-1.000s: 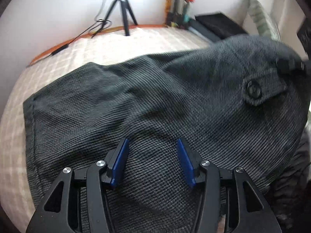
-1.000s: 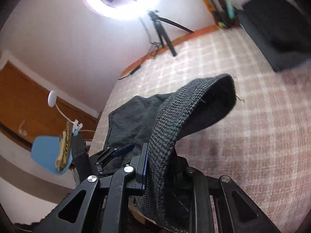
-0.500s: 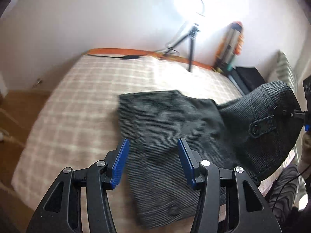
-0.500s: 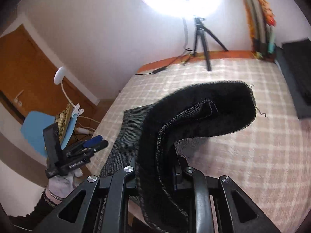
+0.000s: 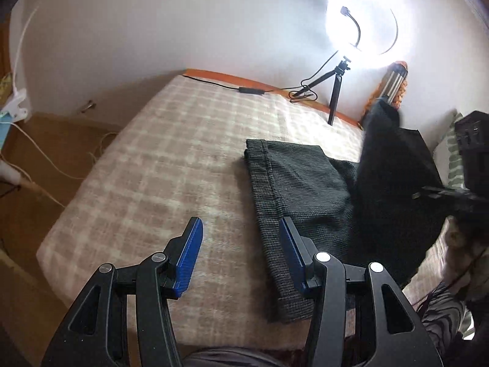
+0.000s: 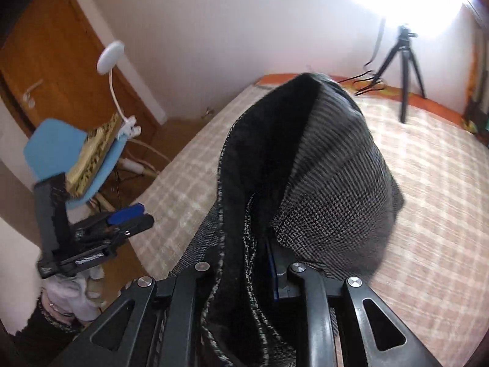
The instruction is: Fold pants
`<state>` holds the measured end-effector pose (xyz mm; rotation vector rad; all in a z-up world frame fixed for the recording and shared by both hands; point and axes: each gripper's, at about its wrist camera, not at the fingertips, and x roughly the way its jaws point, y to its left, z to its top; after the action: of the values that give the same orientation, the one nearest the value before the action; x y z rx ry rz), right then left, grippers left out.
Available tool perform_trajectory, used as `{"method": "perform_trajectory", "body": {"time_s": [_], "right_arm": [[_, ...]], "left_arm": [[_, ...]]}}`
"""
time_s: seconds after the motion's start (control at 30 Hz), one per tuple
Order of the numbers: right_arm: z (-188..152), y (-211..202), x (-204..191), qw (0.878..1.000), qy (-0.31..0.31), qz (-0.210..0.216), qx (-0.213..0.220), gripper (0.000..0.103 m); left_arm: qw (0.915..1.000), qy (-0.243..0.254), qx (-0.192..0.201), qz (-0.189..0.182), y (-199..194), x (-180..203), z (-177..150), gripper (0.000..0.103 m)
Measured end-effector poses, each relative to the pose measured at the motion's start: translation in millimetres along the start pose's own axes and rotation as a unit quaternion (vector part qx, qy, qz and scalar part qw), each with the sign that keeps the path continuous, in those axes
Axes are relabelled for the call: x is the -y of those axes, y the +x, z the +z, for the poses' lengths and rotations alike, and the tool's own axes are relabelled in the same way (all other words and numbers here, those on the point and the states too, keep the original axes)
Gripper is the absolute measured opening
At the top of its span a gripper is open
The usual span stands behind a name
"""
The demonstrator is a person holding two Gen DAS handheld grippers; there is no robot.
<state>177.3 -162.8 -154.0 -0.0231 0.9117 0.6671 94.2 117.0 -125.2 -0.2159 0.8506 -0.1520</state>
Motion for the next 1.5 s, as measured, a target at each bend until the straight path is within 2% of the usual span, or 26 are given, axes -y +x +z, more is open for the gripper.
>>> {"method": "perform_trajectory", "body": {"time_s": [0.27,0.43,0.53,0.57,0.6,0.67,0.8,0.93,1.1,1.23,1.33,1.43,1.5], "right_arm": [[-7,63,-31,0.998,-0.033,-0.007,-0.055,0.018],[-13,87,-42,0.996,-0.048,-0.010,-0.073,0.019],[-13,92,-38,0.996,-0.045,0.005,-0.076,0.024],[-14,92,-38,0.996,-0.045,0.016,-0.076,0.030],[-13,92,-38,0.996,-0.045,0.029,-0.075,0.040],[-12,87,-35,0.995,-0.041,0.060,-0.074,0.049],[-12,57,-22,0.991,-0.019,0.128,-0.038,0.051],[-11,18,5,0.990,0.001,0.143,0.013,0.054],[-8,-7,53,0.996,0.032,0.072,0.052,0.054],[0,0,94,0.996,0.065,0.022,0.057,0.054],[8,15,113,0.996,0.074,0.019,0.036,0.054],[14,30,121,0.997,0.072,0.016,0.020,0.054],[19,40,122,0.998,0.062,-0.001,0.014,0.052]], "left_arm": [[0.9999,-0.013,0.004,0.001,-10,-15,-3,0.051],[0.9998,-0.017,0.003,0.000,-10,-19,-3,0.051],[0.9998,-0.018,0.005,-0.003,-12,-18,-3,0.051],[0.9998,-0.018,0.006,-0.004,-13,-17,-3,0.051],[0.9998,-0.017,0.007,-0.006,-14,-16,-2,0.051],[0.9998,-0.015,0.009,-0.010,-17,-12,-1,0.051],[0.9998,-0.002,0.016,-0.016,-23,0,3,0.051],[0.9990,0.017,0.021,-0.036,-26,22,8,0.051],[0.9955,0.072,0.009,-0.062,-13,65,8,0.051],[0.9919,0.119,-0.019,-0.042,15,91,-3,0.051],[0.9906,0.125,-0.041,-0.036,29,91,-11,0.051],[0.9892,0.136,-0.055,-0.004,42,86,-17,0.051],[0.9886,0.135,-0.063,0.020,48,81,-18,0.051]]}}
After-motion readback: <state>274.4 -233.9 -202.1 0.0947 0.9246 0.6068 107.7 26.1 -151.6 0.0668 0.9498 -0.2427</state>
